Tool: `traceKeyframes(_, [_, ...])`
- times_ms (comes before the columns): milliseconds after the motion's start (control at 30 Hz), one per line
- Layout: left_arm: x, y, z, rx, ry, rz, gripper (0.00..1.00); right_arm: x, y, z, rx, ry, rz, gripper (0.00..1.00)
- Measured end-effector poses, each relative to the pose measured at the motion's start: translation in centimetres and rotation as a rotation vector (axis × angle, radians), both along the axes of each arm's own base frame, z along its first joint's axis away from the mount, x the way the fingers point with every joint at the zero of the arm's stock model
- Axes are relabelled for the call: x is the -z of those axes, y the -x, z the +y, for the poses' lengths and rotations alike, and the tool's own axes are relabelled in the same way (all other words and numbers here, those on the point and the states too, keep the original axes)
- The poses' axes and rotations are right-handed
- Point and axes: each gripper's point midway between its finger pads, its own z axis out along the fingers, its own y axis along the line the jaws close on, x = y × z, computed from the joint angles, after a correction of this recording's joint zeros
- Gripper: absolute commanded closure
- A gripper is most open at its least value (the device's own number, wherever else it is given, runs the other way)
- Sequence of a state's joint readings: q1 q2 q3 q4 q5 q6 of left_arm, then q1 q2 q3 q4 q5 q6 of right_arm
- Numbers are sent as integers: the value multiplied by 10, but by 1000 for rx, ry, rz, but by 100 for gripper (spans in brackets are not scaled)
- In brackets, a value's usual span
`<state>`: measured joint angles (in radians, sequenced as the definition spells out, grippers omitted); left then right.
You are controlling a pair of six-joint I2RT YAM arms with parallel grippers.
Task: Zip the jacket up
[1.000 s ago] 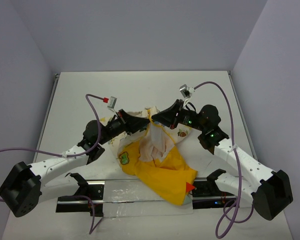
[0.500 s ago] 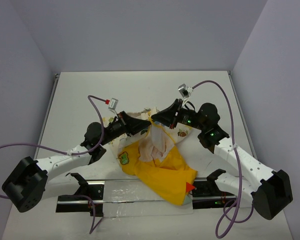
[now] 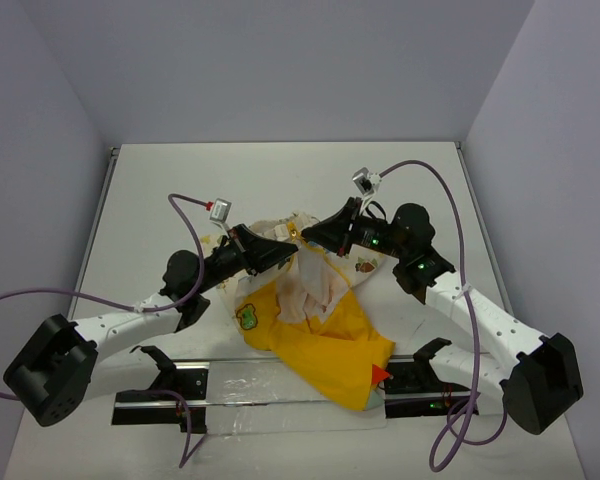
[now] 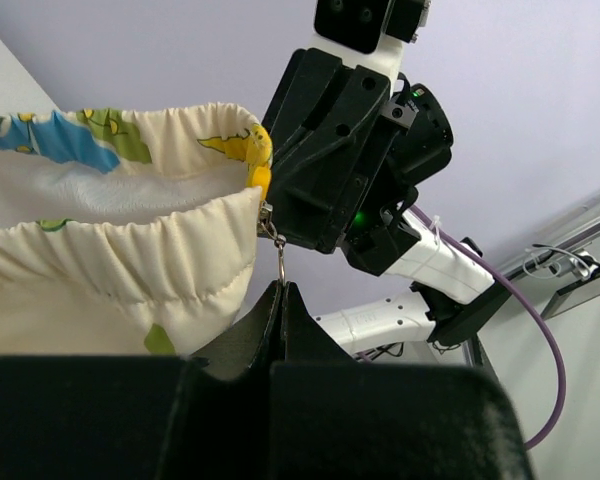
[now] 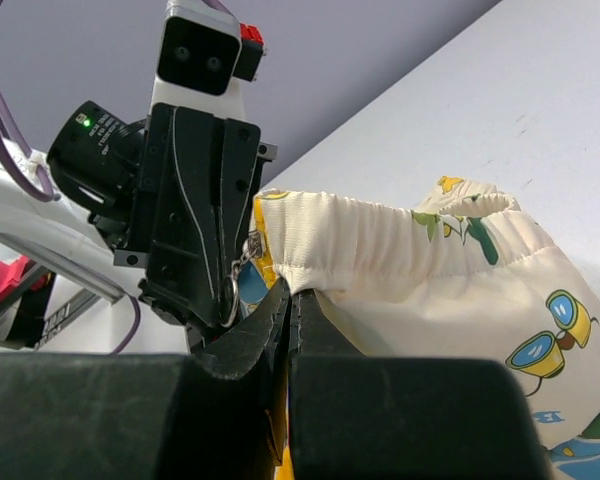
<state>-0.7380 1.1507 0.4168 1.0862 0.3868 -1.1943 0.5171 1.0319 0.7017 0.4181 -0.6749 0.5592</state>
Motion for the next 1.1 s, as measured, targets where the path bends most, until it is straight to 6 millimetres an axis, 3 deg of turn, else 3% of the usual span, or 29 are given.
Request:
traceKeyframes(933, [15,-4,-12,18,3,53,100,-13,-8,-2,52,-65,41,100])
traceKeyframes(1100, [23,-5,-14,9,-20,69,100,-25,-11,-6,96,-105,32,100])
